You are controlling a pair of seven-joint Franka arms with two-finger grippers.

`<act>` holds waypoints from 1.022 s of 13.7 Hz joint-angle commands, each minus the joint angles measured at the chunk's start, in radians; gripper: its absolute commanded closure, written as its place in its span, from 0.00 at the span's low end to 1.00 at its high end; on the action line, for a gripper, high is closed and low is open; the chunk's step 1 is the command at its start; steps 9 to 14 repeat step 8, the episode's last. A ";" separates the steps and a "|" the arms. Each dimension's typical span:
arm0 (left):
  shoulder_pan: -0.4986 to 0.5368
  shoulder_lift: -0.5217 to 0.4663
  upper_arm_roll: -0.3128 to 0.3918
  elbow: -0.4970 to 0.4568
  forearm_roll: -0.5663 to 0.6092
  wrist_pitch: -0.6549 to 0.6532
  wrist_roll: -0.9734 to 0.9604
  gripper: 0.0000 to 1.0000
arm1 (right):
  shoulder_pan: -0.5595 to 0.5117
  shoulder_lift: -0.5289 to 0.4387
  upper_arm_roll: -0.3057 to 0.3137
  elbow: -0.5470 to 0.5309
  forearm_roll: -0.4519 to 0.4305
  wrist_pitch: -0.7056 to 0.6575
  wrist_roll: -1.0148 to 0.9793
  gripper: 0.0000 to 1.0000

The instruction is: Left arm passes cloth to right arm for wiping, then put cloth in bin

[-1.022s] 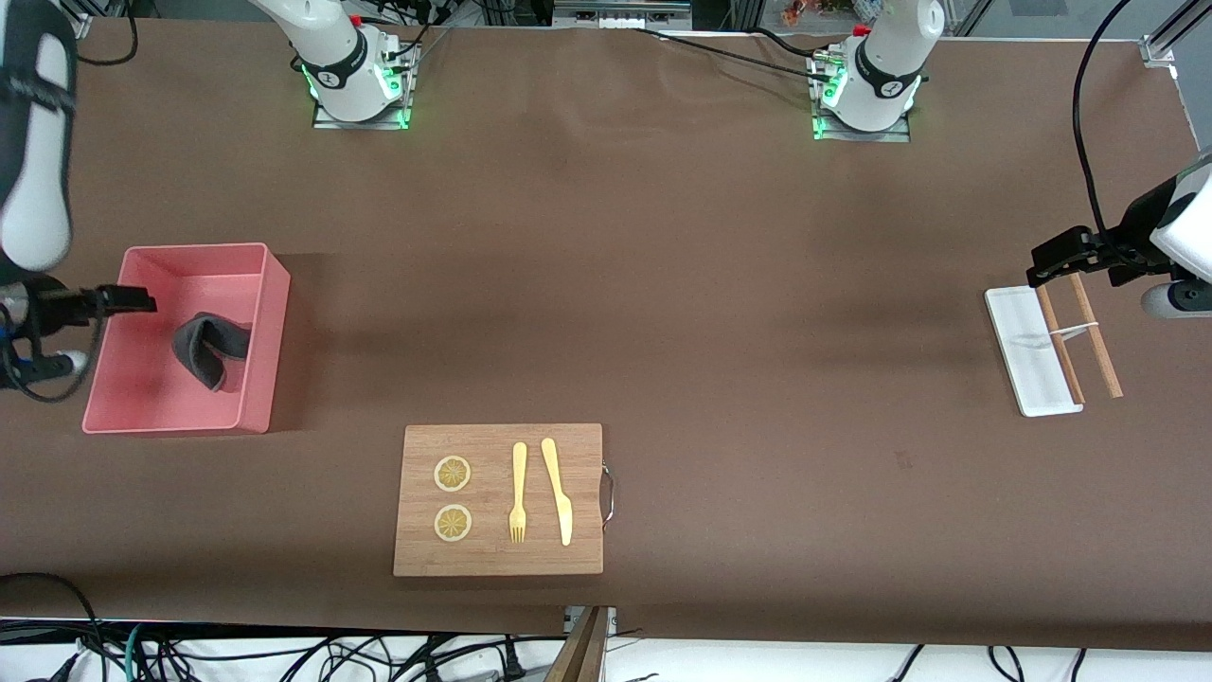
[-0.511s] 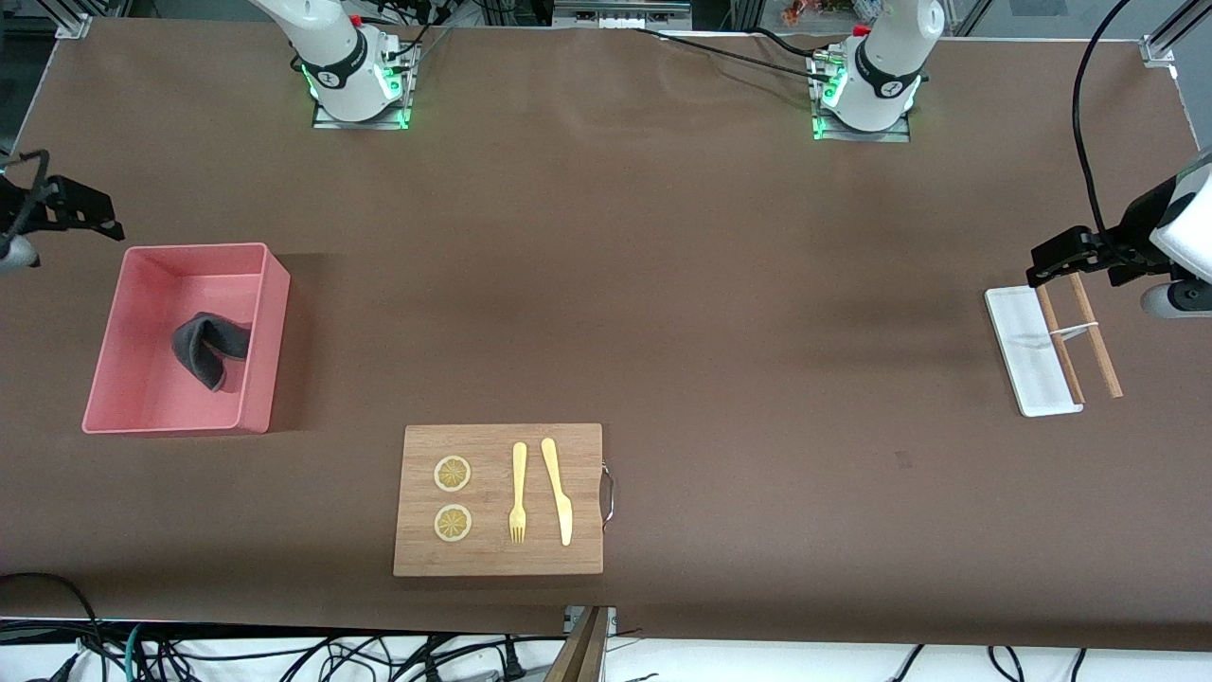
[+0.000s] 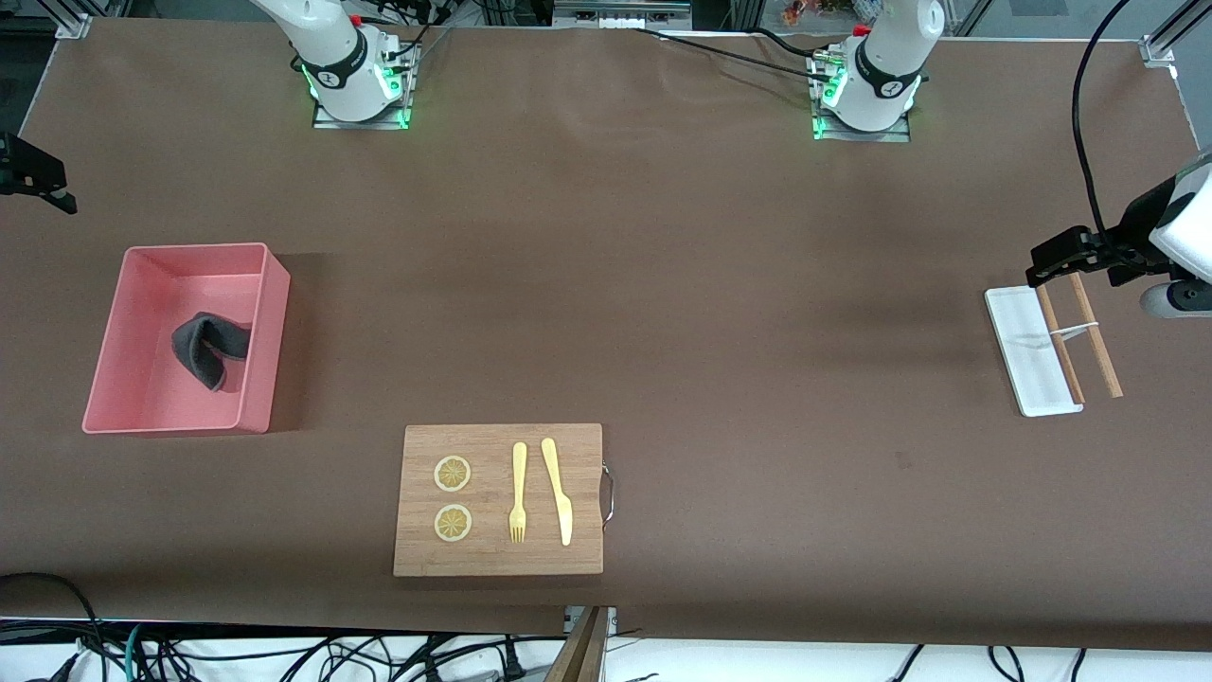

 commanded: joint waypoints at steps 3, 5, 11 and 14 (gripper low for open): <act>0.002 0.014 0.001 0.031 -0.011 -0.018 0.021 0.00 | -0.024 -0.039 0.110 -0.027 -0.005 -0.071 0.319 0.00; 0.002 0.014 0.001 0.031 -0.011 -0.018 0.020 0.00 | -0.018 -0.028 0.107 -0.026 -0.006 -0.077 0.327 0.00; 0.002 0.014 0.001 0.031 -0.011 -0.018 0.020 0.00 | -0.021 -0.027 0.102 -0.025 -0.006 -0.077 0.323 0.00; 0.002 0.014 0.001 0.031 -0.011 -0.018 0.020 0.00 | -0.021 -0.027 0.102 -0.025 -0.006 -0.077 0.323 0.00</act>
